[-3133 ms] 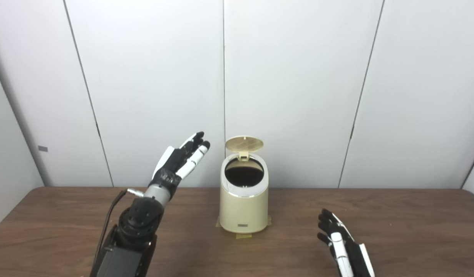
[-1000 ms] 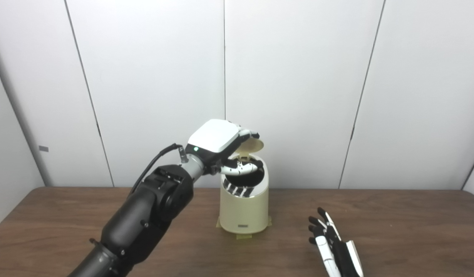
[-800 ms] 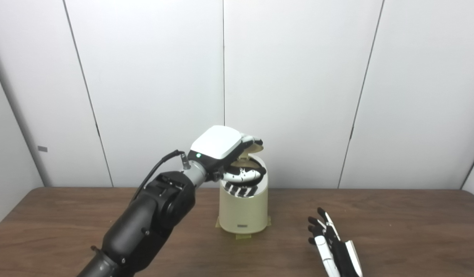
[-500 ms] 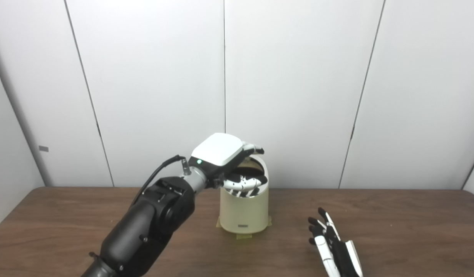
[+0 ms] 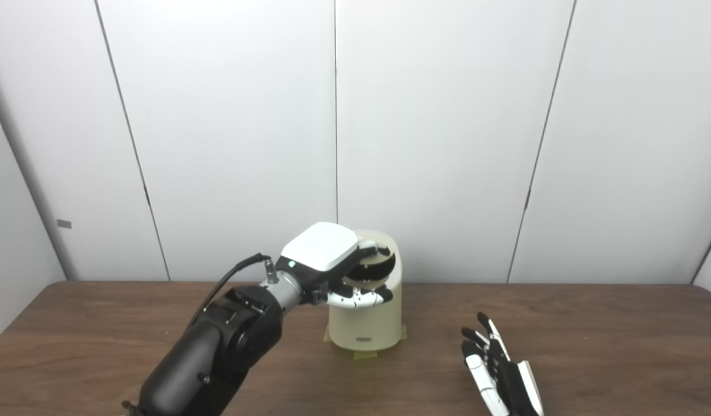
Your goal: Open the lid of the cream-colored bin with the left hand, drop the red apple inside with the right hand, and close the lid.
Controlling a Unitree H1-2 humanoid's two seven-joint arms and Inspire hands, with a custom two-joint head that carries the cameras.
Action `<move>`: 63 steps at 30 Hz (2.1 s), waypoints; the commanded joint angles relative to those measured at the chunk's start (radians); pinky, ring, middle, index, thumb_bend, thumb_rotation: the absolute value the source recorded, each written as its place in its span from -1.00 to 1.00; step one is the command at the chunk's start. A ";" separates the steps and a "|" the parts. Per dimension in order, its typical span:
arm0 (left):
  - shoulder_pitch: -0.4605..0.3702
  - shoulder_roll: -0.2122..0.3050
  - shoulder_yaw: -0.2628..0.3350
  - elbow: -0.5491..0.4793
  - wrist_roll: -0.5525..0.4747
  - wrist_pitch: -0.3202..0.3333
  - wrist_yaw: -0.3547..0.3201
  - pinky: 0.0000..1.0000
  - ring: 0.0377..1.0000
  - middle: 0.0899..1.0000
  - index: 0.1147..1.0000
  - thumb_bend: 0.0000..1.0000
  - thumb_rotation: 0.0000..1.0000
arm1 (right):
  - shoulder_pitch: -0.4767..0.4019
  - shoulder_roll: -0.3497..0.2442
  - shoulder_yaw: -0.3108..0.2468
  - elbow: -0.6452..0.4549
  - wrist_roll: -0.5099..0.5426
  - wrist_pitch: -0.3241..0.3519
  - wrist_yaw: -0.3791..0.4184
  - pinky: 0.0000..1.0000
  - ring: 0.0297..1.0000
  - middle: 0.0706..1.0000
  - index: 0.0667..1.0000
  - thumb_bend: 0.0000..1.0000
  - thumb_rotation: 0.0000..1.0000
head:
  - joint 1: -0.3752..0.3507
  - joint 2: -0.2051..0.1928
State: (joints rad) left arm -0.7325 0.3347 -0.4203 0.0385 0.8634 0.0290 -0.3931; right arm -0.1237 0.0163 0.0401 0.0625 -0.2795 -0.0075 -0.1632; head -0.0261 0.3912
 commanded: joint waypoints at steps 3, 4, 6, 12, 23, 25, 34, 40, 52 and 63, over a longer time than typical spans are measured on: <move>-0.026 0.007 0.026 -0.017 0.000 -0.013 0.033 0.71 0.60 0.62 0.75 0.09 0.36 | -0.013 -0.004 0.005 0.004 -0.018 -0.015 -0.014 0.49 0.65 0.68 0.92 0.04 0.83 | -0.001 0.005; -0.024 0.005 0.028 -0.014 -0.001 -0.016 0.036 0.71 0.59 0.60 0.76 0.09 0.33 | -0.013 -0.005 0.005 0.005 -0.020 -0.016 -0.014 0.48 0.64 0.68 0.92 0.05 0.83 | -0.001 0.006; -0.022 0.002 0.029 -0.009 0.000 -0.015 0.037 0.71 0.59 0.59 0.79 0.10 0.30 | -0.013 -0.006 0.006 0.005 -0.021 -0.015 -0.014 0.48 0.64 0.67 0.92 0.06 0.82 | -0.001 0.007; -0.019 -0.001 0.023 -0.006 0.008 -0.011 0.023 0.73 0.60 0.58 0.81 0.10 0.23 | -0.009 -0.011 0.012 -0.008 -0.031 0.004 -0.007 0.61 0.65 0.67 0.93 0.18 0.80 | -0.001 0.014; -0.021 -0.005 -0.019 0.035 0.047 -0.032 0.024 0.73 0.60 0.59 0.79 0.12 0.10 | -0.009 -0.013 0.020 -0.017 -0.028 0.019 -0.003 0.53 0.62 0.66 0.93 0.11 0.82 | -0.007 0.022; -0.020 -0.007 -0.031 0.048 0.061 -0.040 0.027 0.73 0.60 0.59 0.79 0.12 0.09 | -0.010 -0.014 0.019 -0.018 -0.027 0.022 -0.001 0.53 0.62 0.66 0.94 0.07 0.82 | -0.007 0.022; -0.019 -0.017 -0.078 0.108 0.102 -0.013 -0.029 0.97 0.74 0.70 0.96 0.17 0.48 | -0.019 -0.016 0.019 -0.015 -0.028 0.037 0.001 0.57 0.65 0.62 0.95 -0.02 0.84 | -0.007 0.021; -0.022 -0.016 -0.102 0.111 0.109 0.007 -0.074 1.00 0.82 0.79 1.00 0.22 0.61 | -0.023 -0.015 0.010 -0.012 -0.013 0.038 0.002 0.65 0.66 0.61 0.98 -0.03 0.90 | -0.006 0.025; -0.008 0.005 -0.072 0.008 0.094 0.021 -0.090 1.00 0.81 0.78 1.00 0.20 0.67 | -0.027 -0.016 0.005 -0.001 -0.006 0.036 0.002 0.64 0.67 0.62 0.98 0.01 0.93 | -0.005 0.027; 0.026 0.035 0.087 -0.214 0.046 0.064 -0.097 0.95 0.82 0.76 1.00 0.17 0.58 | -0.031 -0.018 0.009 0.017 -0.004 0.013 0.000 0.62 0.65 0.61 0.96 -0.02 0.89 | -0.003 0.023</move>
State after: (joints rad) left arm -0.6619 0.3532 -0.3593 -0.1255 0.9036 0.0758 -0.5116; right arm -0.1303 0.0066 0.0504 0.0677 -0.2847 0.0330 -0.1595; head -0.0291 0.4142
